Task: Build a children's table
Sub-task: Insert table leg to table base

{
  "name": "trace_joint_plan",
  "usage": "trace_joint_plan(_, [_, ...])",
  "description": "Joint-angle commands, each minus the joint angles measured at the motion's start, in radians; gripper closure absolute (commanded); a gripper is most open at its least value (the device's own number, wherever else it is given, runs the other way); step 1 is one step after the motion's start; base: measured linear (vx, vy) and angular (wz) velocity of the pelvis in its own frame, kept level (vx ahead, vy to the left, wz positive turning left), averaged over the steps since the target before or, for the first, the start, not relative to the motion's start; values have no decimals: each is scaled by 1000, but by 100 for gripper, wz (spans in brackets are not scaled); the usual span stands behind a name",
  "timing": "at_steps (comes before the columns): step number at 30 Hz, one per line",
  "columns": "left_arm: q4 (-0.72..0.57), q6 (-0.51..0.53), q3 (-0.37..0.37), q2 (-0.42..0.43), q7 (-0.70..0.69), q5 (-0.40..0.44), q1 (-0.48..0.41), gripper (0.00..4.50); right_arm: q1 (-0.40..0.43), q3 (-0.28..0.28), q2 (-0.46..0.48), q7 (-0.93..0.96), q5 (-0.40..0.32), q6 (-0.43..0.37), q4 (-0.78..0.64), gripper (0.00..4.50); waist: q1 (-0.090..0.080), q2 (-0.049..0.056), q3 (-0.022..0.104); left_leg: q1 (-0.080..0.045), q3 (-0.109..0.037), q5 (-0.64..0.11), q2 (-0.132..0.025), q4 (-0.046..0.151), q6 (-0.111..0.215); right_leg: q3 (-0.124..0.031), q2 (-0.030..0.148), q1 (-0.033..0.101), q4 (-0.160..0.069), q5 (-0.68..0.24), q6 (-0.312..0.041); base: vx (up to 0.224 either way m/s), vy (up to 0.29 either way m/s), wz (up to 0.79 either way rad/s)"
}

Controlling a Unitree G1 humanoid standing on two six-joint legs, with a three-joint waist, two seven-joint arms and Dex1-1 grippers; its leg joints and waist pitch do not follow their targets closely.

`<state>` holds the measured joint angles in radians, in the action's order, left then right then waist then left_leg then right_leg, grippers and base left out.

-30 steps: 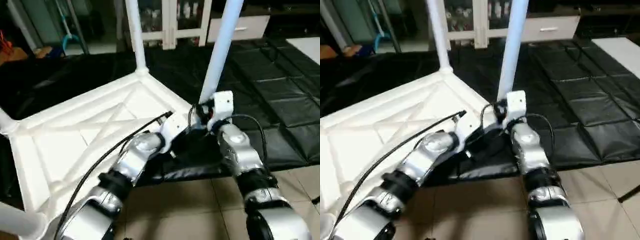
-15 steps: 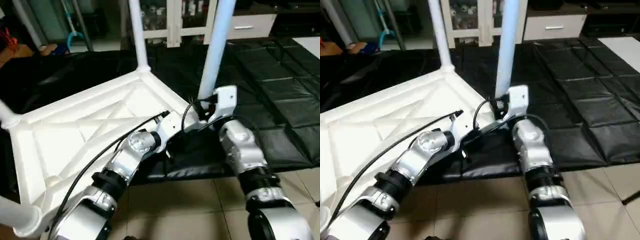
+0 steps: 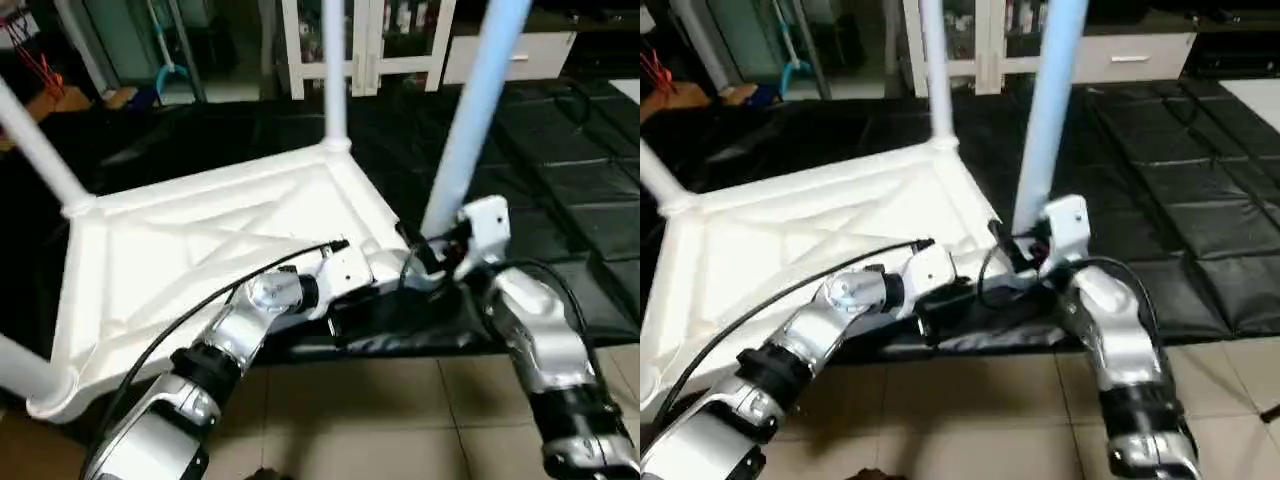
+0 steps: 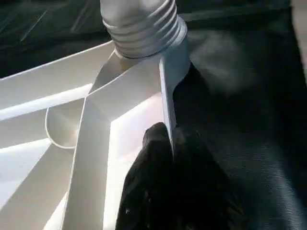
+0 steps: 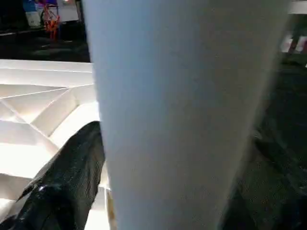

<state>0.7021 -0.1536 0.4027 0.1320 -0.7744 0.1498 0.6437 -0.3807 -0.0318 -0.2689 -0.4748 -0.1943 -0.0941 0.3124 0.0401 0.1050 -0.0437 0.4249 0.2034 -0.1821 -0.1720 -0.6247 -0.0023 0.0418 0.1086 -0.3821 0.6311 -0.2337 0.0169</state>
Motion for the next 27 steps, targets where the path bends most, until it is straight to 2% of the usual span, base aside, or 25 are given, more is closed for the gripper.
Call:
trace_joint_plan(1, [8,-65,15,-4,-12,5,42,450,23,22,-4,-32,-10,-36,-72,50,-8,-13,71,-51,-33,-216,-57,86,55,-23,38,29,-73,48,-242,0,0,0])
trace_joint_plan(3, [30,-73,2,-8,22,9,54,450,52,50,-14,-59,-8,-54,-122,50,-10,-11,72,-47,-33,-212,-57,87,56,-22,41,29,-72,53,-237,0,0,0])
trace_joint_plan(6, [32,-8,-58,-26,85,-19,56,450,82,74,-31,-100,-26,-83,-173,50,-10,-15,69,-46,-32,-227,-57,89,55,-24,44,28,-76,23,-234,0,0,0])
trace_joint_plan(9, [19,23,-96,-41,99,-53,46,450,92,73,-44,-112,-30,-95,-185,50,-12,-22,68,-43,-31,-228,-56,88,62,-24,45,27,-81,-29,-235,0,0,0])
trace_joint_plan(11, [4,13,-90,-34,85,-52,30,450,88,63,-44,-99,-25,-99,-181,50,-14,-25,66,-41,-31,-235,-55,88,64,-26,45,25,-86,-66,-228,0,0,0])
trace_joint_plan(13, [4,11,-89,-33,84,-51,29,450,88,63,-43,-98,-25,-100,-181,50,-14,-22,67,-42,-31,-231,-56,89,64,-26,45,23,-87,-76,-225,0,0,0])
trace_joint_plan(15, [3,-17,-72,-23,54,-50,18,450,77,55,-32,-71,-14,-116,-178,50,-15,-23,66,-42,-31,-234,-55,89,67,-25,45,25,-87,-79,-221,0,0,0])
trace_joint_plan(16, [3,-17,-72,-23,54,-50,18,450,77,55,-32,-71,-14,-116,-178,50,-18,-21,63,-48,-32,-306,-56,95,48,-25,46,29,-93,-165,-207,0,0,0])
trace_joint_plan(18, [6,-23,-72,-22,51,-49,20,450,75,54,-29,-66,-16,-125,-181,50,-24,-18,59,-62,-33,-402,-57,103,24,-20,40,31,-101,-270,-189,0,0,0])
trace_joint_plan(19, [7,-23,-75,-23,50,-48,22,450,74,54,-28,-63,-16,-131,-183,50,-31,-15,57,-78,-33,-488,-54,108,6,-15,35,31,-112,-356,-174,0,0,0])
trace_joint_plan(20, [7,-21,-79,-24,50,-47,24,450,74,54,-29,-62,-17,-136,-187,50,-41,-15,46,-97,-34,-582,-50,113,-4,-6,24,31,-126,-445,-165,0,0,0])
trace_joint_plan(21, [7,-21,-79,-24,50,-47,24,450,74,54,-29,-62,-17,-136,-187,50,-50,-17,39,-124,-31,-655,-42,111,-14,2,19,26,-144,-526,-157,0,0,0])
trace_joint_plan(22, [7,-20,-82,-25,49,-43,27,450,73,53,-29,-61,-17,-139,-188,50,-55,-17,38,-130,-32,-663,-40,113,-15,2,19,29,-149,-537,-154,0,0,0])
trace_joint_plan(23, [7,-19,-84,-26,47,-41,30,450,72,51,-28,-60,-17,-142,-189,50,-61,-16,43,-126,-34,-633,-40,120,-5,-1,22,48,-151,-493,-161,0,0,0])
trace_joint_plan(24, [7,-20,-84,-26,45,-40,31,450,71,50,-28,-59,-17,-143,-189,50,-63,-14,44,-123,-34,-618,-41,124,2,-2,21,55,-150,-466,-165,55,15,1])
trace_joint_plan(25, [10,-22,-82,-25,42,-37,35,450,69,49,-28,-58,-16,-143,-187,50,-69,-7,47,-120,-33,-584,-40,129,19,-2,19,67,-148,-401,-180,55,15,1])
trace_joint_plan(26, [10,-23,-81,-24,42,-37,36,450,69,49,-28,-58,-16,-143,-187,50,-77,-11,56,-116,-31,-534,-40,131,45,-5,18,79,-143,-312,-205,90,17,3])
trace_joint_plan(27, [12,-24,-79,-24,41,-35,37,450,68,48,-27,-58,-14,-143,-186,50,-78,-12,58,-110,-31,-504,-40,130,66,-5,16,88,-139,-273,-216,98,13,7])
